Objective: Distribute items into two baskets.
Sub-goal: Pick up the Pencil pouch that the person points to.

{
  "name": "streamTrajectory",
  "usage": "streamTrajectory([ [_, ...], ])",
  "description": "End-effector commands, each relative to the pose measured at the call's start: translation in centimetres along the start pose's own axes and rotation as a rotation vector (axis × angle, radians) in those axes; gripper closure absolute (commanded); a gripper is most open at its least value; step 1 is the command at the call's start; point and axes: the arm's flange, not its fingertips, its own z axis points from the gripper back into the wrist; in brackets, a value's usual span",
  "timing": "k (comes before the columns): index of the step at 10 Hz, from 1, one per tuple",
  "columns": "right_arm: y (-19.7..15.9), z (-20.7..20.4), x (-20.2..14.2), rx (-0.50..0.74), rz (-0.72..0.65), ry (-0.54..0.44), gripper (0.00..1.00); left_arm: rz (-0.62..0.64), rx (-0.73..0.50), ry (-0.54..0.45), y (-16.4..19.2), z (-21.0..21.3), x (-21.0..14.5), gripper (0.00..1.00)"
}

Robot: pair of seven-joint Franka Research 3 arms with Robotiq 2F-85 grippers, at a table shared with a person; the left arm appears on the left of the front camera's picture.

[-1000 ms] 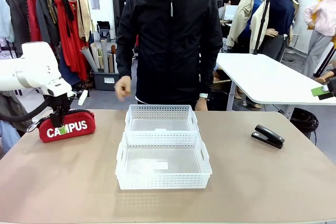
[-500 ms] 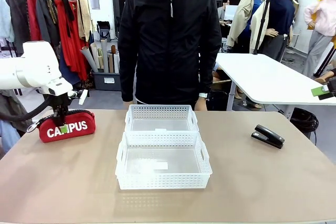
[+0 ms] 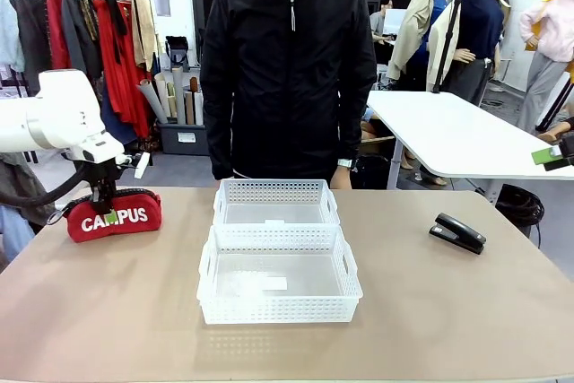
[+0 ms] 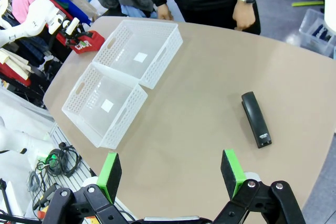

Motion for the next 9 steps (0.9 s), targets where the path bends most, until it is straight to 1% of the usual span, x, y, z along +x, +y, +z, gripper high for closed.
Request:
streamTrajectory([
  [1, 0.0, 0.0, 0.1, 0.01, 0.009, -0.015, 0.0, 0.0, -0.001, 0.001, 0.0, -0.1, 0.0, 1.0],
  [6, 0.0, 0.0, 0.1, 0.01, 0.009, -0.015, 0.0, 0.0, 0.0, 0.0, 0.0, 0.0, 0.0, 1.0],
  [7, 0.0, 0.0, 0.1, 0.01, 0.009, -0.015, 0.0, 0.002, 0.041, -0.011, 0.0, 2.1, -0.2, 1.0],
  [8, 0.0, 0.0, 0.1, 0.01, 0.009, -0.015, 0.0, -0.011, 0.067, -0.037, 0.0, 5.3, -0.2, 1.0],
  [9, 0.0, 0.0, 0.1, 0.01, 0.009, -0.015, 0.0, -0.014, 0.091, -0.026, -0.2, 8.2, -0.2, 1.0],
])
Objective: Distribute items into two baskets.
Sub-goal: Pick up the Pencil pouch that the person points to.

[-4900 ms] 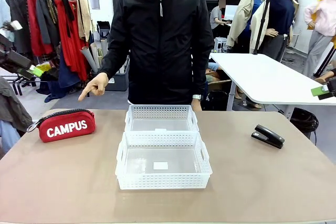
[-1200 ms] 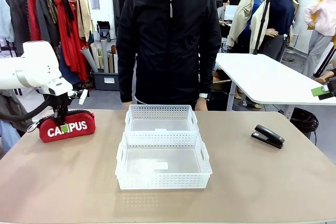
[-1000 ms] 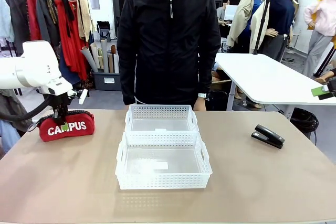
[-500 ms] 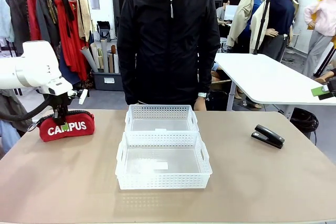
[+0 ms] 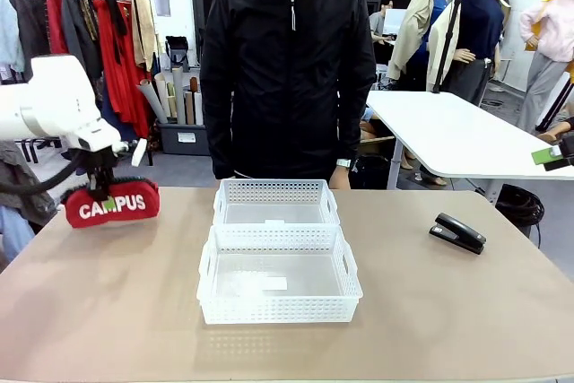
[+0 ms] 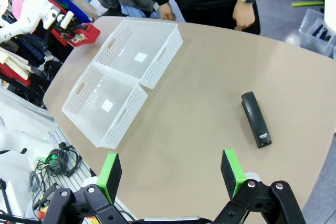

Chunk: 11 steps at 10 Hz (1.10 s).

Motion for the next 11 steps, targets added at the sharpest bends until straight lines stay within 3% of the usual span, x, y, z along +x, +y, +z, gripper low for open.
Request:
streamTrajectory([
  [1, 0.0, 0.0, 0.1, 0.01, 0.01, -0.015, 0.0, -0.001, 0.03, 0.004, -0.2, 5.9, -0.1, 1.0],
  [3, 0.0, 0.0, 0.1, 0.01, 0.01, -0.015, 0.0, 0.009, 0.03, 0.005, -1.1, 11.5, 0.0, 1.0],
  [6, 0.0, 0.0, 0.1, 0.01, 0.01, -0.015, 0.0, 0.018, 0.054, 0.08, -5.3, 17.6, 1.0, 1.0],
  [9, 0.0, 0.0, 0.1, 0.01, 0.01, -0.015, 0.0, 0.014, 0.074, 0.093, -8.9, 18.9, 2.2, 1.0],
  [11, 0.0, 0.0, 0.1, 0.01, 0.01, -0.015, 0.0, -0.003, 0.064, 0.068, -7.8, 20.0, 2.4, 1.0],
])
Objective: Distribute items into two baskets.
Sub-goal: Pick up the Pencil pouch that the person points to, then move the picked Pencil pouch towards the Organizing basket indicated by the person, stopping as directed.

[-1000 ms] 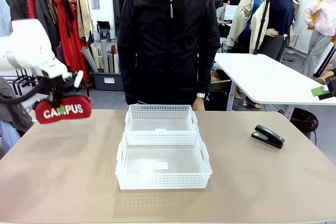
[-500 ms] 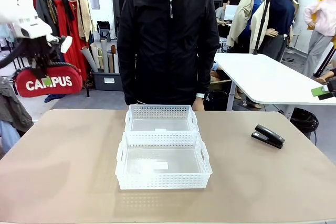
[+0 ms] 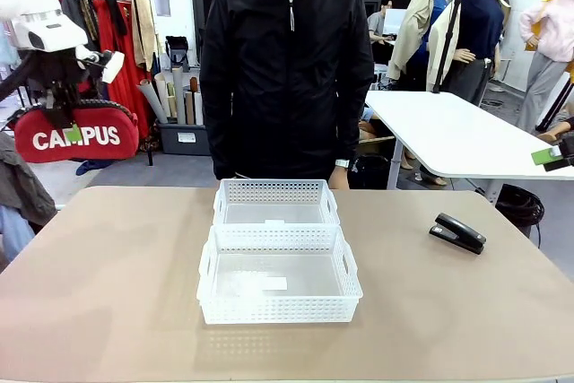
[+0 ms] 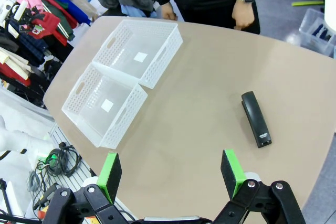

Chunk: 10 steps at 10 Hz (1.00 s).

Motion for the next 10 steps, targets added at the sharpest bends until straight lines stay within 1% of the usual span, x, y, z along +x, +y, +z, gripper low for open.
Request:
streamTrajectory([
  [1, 0.0, 0.01, 0.13, 0.01, 0.011, -0.016, 0.0, -0.004, 0.01, 0.0, 0.96, 0.44, -0.54, 1.0],
  [10, 0.0, 0.01, 0.13, 0.01, 0.011, -0.016, 0.0, -0.004, 0.01, 0.0, 0.96, 0.44, -0.54, 1.0],
])
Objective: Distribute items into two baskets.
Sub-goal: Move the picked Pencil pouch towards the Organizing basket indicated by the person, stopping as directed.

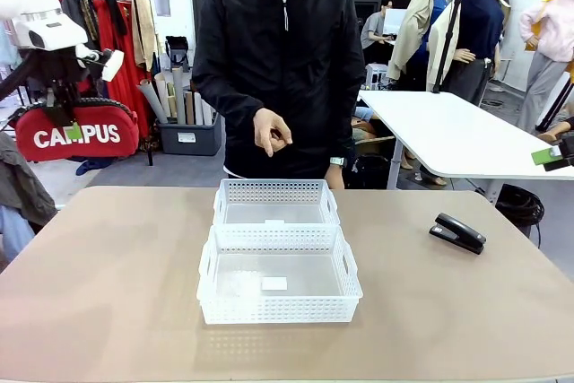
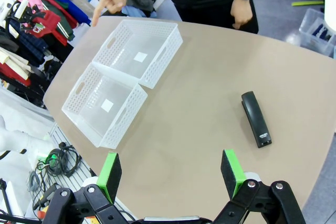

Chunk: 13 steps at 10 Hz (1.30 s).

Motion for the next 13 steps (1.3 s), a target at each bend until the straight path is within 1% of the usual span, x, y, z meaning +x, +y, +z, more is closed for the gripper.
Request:
streamTrajectory([
  [1, 0.0, 0.0, 0.13, 0.01, 0.011, -0.016, 0.0, -0.008, 0.005, 0.004, 0.24, 0.33, -0.25, 1.0],
  [13, 0.0, 0.0, 0.13, 0.01, 0.011, -0.016, 0.0, -0.008, 0.005, 0.004, 0.24, 0.33, -0.25, 1.0],
])
